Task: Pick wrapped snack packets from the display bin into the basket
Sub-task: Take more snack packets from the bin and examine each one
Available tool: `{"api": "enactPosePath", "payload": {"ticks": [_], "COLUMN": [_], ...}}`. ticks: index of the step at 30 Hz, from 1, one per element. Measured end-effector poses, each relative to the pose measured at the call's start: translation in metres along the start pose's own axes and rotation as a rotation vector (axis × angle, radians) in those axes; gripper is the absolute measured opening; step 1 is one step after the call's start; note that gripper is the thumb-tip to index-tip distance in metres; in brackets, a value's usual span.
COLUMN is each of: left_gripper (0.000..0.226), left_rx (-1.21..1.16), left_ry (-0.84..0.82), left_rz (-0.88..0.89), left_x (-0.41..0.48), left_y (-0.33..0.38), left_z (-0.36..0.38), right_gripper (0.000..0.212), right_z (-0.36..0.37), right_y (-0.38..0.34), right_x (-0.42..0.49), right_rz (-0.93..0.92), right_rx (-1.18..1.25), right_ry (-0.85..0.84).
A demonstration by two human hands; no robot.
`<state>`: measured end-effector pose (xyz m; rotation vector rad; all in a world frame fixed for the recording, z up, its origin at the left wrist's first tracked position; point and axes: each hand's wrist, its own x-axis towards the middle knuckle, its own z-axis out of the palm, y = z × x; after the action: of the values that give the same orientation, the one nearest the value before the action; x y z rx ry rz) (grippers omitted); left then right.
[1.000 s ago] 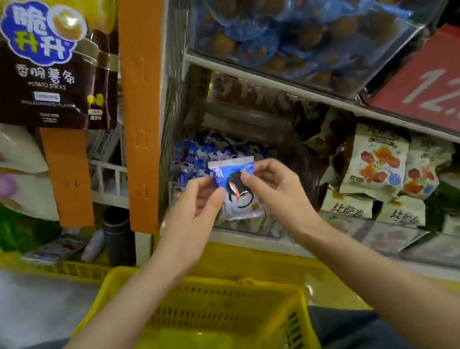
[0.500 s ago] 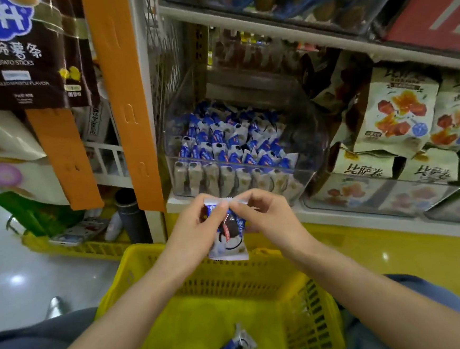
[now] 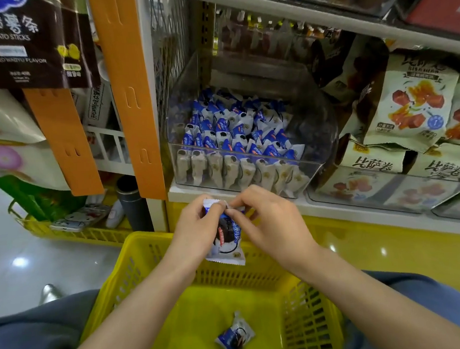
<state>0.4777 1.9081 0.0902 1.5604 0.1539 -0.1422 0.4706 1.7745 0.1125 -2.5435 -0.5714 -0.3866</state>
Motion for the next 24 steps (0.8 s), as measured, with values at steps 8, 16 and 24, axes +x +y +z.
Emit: {"api": "enactPosePath", "payload": {"ticks": [8,16,24], "left_gripper": [0.024,0.013,0.018], "left_rx": [-0.021,-0.019,0.317], "left_ry": [-0.129,0.104,0.069], "left_rz": [-0.084,0.173,0.389], "left_x": [-0.009,-0.007,-0.008], "left_y": [0.005,0.012,0.007], "left_z": [-0.007,-0.012,-0.014], "right_gripper": [0.013,0.022,0.046], "right_z": [-0.003,-0.008,-0.003], "right_y": [0.005,0.008,0.003], "right_x": [0.01,0.001,-0.006], "right_rz": [0.469,0.7,0.362], "right_rx": [0.615,0.884,0.443], "right_ry": [0.167,-0.25,-0.265]}}
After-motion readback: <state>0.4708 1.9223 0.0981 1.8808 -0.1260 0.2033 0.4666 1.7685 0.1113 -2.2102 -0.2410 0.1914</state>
